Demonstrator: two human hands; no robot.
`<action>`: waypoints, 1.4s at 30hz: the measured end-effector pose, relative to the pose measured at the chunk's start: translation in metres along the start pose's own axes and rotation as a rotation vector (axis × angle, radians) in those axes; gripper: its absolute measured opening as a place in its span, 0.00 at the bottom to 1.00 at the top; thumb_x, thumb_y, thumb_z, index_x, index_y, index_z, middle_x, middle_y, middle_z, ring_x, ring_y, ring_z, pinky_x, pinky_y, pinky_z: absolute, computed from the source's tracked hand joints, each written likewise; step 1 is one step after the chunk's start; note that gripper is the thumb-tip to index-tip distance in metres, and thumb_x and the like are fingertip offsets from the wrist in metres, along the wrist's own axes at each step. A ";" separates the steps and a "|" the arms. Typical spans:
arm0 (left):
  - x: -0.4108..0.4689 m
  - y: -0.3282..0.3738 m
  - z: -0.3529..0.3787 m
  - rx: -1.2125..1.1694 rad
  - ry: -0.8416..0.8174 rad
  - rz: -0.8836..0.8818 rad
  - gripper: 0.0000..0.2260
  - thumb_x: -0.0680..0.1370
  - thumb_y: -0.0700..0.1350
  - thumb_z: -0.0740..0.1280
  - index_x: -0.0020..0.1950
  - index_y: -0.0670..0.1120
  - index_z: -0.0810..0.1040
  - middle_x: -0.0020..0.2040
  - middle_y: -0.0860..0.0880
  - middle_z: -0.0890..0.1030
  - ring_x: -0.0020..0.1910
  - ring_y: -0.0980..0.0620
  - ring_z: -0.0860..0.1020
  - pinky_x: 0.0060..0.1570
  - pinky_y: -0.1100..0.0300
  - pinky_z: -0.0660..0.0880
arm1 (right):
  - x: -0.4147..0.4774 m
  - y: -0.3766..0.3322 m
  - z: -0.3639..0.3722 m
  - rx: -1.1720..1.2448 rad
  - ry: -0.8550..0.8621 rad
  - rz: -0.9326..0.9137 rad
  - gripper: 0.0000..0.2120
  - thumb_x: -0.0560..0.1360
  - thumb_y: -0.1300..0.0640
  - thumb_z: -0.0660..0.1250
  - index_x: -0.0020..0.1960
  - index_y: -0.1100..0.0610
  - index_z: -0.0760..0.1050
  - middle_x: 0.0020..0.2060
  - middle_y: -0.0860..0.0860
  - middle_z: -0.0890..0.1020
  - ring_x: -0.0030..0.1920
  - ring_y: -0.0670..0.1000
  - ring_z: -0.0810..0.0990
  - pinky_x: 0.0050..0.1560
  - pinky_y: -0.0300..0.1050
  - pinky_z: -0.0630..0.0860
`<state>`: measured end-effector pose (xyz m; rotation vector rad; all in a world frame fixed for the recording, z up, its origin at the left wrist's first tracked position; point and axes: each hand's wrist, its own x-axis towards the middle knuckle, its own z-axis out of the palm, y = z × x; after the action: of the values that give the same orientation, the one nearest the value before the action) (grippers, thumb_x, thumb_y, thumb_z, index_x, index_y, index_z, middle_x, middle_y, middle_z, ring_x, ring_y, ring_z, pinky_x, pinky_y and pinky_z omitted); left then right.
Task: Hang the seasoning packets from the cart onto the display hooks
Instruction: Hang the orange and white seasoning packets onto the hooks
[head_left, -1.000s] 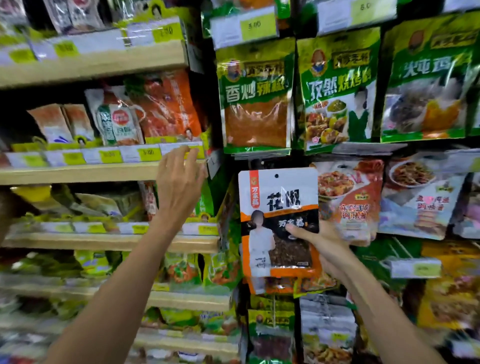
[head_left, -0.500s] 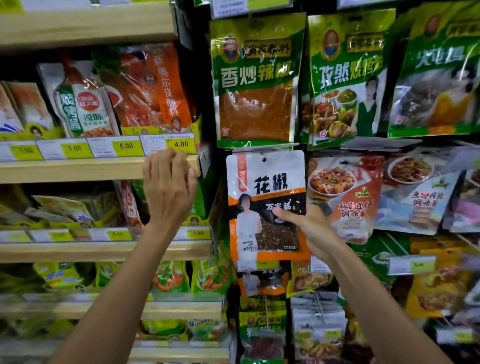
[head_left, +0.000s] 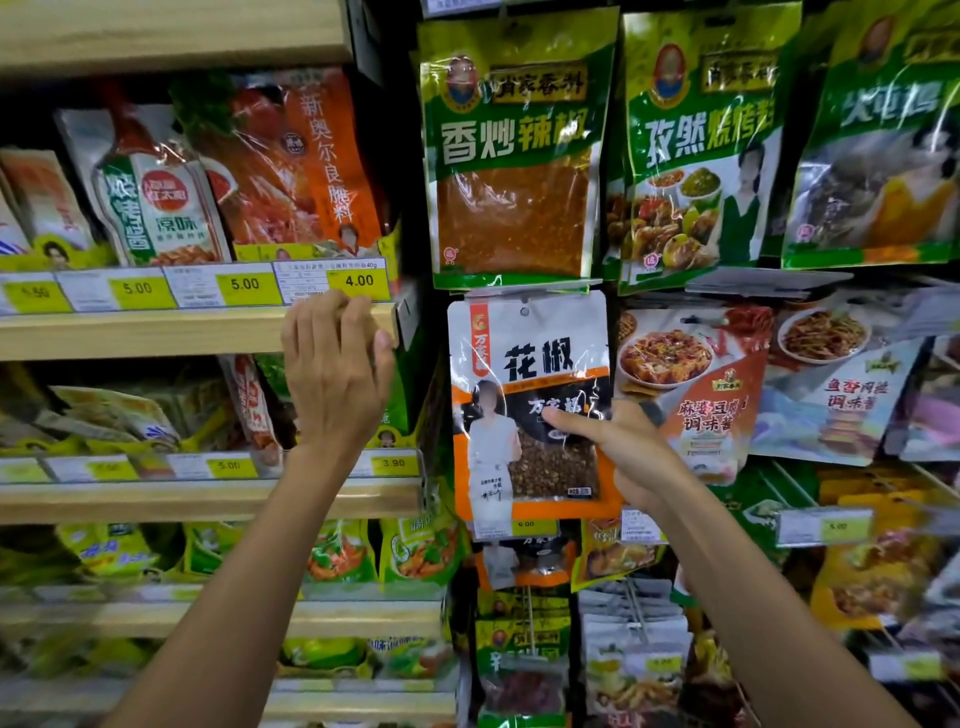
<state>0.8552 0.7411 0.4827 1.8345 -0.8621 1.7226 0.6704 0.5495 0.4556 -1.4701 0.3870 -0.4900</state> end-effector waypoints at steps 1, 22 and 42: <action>0.000 0.000 0.000 -0.004 -0.004 -0.003 0.11 0.80 0.43 0.57 0.56 0.38 0.72 0.51 0.35 0.76 0.54 0.40 0.69 0.60 0.46 0.66 | 0.000 0.000 0.001 0.010 -0.003 0.003 0.15 0.69 0.53 0.75 0.40 0.54 0.68 0.35 0.37 0.67 0.39 0.39 0.68 0.57 0.44 0.60; 0.000 -0.001 -0.003 -0.009 -0.023 0.012 0.10 0.81 0.43 0.58 0.57 0.39 0.72 0.52 0.35 0.76 0.56 0.41 0.69 0.61 0.48 0.65 | 0.083 0.020 0.013 -0.047 0.089 -0.058 0.31 0.72 0.56 0.74 0.71 0.63 0.68 0.68 0.60 0.74 0.67 0.59 0.73 0.68 0.58 0.70; -0.006 0.052 -0.039 -0.179 -0.043 -0.039 0.10 0.79 0.36 0.59 0.57 0.34 0.76 0.54 0.34 0.78 0.55 0.40 0.71 0.58 0.47 0.69 | -0.023 0.048 -0.008 -0.472 0.223 -0.140 0.16 0.81 0.54 0.60 0.66 0.61 0.70 0.59 0.56 0.77 0.60 0.55 0.76 0.53 0.41 0.71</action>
<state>0.7911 0.7337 0.4766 1.7629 -0.9586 1.5349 0.6502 0.5566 0.4063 -1.9133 0.6086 -0.7115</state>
